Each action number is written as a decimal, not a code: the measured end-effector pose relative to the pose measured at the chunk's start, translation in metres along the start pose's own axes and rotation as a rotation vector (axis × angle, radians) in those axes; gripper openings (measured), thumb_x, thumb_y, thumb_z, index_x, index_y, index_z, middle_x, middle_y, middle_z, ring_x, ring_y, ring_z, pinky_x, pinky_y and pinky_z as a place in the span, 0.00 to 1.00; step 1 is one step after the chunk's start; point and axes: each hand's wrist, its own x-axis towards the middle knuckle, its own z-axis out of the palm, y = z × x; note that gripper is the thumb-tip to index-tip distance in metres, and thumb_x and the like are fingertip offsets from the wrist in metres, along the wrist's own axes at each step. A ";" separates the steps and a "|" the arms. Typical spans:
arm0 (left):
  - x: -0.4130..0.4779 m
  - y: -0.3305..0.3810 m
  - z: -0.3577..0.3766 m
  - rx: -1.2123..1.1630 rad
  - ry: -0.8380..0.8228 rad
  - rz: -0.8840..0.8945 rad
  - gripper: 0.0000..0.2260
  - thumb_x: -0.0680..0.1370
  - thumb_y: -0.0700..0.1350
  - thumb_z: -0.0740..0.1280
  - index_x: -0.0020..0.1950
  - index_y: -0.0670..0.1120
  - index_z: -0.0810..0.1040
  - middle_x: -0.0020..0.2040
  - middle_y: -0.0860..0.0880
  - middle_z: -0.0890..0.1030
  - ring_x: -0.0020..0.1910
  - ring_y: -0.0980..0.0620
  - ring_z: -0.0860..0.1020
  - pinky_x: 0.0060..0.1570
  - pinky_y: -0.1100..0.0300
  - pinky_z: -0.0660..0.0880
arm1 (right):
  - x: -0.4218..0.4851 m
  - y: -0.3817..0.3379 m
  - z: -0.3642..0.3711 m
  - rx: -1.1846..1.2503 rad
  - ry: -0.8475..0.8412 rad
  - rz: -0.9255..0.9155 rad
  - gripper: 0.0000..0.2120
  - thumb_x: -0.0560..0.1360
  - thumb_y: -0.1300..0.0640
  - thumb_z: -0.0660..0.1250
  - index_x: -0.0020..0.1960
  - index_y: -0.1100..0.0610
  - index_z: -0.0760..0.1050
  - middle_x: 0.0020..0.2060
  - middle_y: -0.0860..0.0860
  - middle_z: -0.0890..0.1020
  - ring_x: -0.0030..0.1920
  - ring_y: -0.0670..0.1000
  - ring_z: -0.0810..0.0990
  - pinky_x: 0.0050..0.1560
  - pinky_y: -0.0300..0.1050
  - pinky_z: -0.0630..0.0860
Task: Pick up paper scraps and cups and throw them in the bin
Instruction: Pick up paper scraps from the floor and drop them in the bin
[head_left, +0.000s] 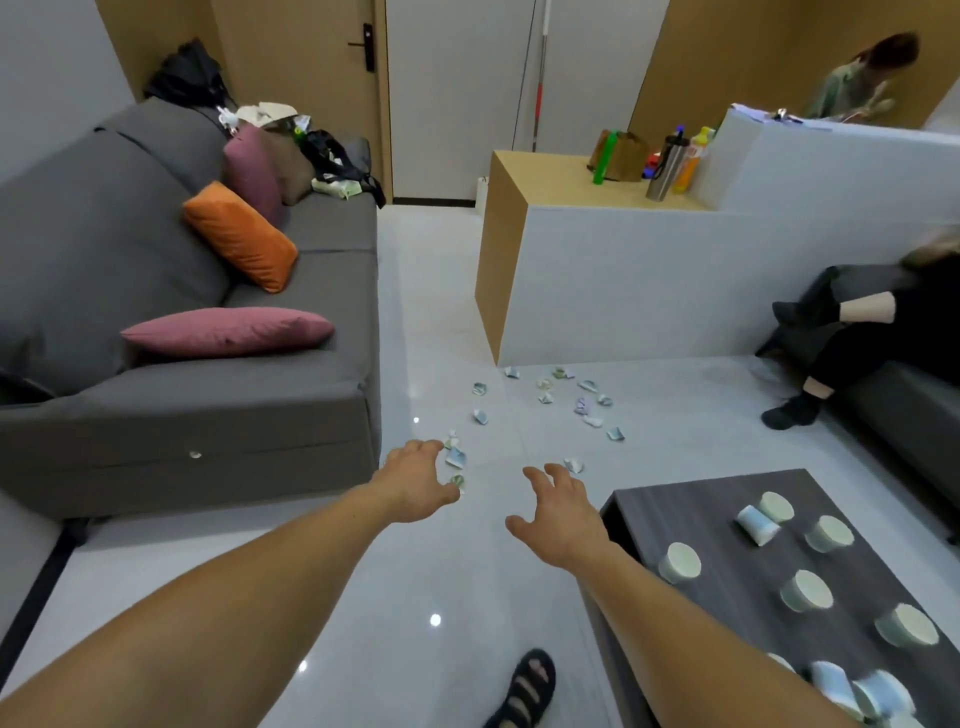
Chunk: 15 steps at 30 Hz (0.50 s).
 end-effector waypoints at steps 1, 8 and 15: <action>0.022 0.004 -0.003 -0.006 0.000 -0.008 0.34 0.75 0.56 0.66 0.77 0.48 0.56 0.75 0.46 0.61 0.73 0.43 0.60 0.68 0.49 0.64 | 0.026 0.004 -0.004 -0.001 -0.006 -0.010 0.36 0.75 0.40 0.64 0.78 0.49 0.53 0.77 0.51 0.54 0.75 0.56 0.56 0.67 0.54 0.68; 0.152 0.030 -0.034 -0.039 -0.006 -0.136 0.34 0.75 0.55 0.65 0.77 0.47 0.56 0.76 0.46 0.59 0.74 0.44 0.59 0.70 0.49 0.63 | 0.183 0.031 -0.046 0.003 -0.044 -0.096 0.37 0.75 0.40 0.65 0.77 0.49 0.54 0.76 0.51 0.55 0.73 0.56 0.58 0.65 0.54 0.68; 0.260 0.034 -0.052 -0.119 -0.029 -0.194 0.34 0.75 0.56 0.66 0.77 0.48 0.57 0.76 0.46 0.60 0.73 0.44 0.61 0.70 0.50 0.64 | 0.305 0.041 -0.063 -0.030 -0.137 -0.129 0.37 0.74 0.40 0.65 0.77 0.49 0.55 0.75 0.52 0.57 0.72 0.56 0.60 0.65 0.54 0.69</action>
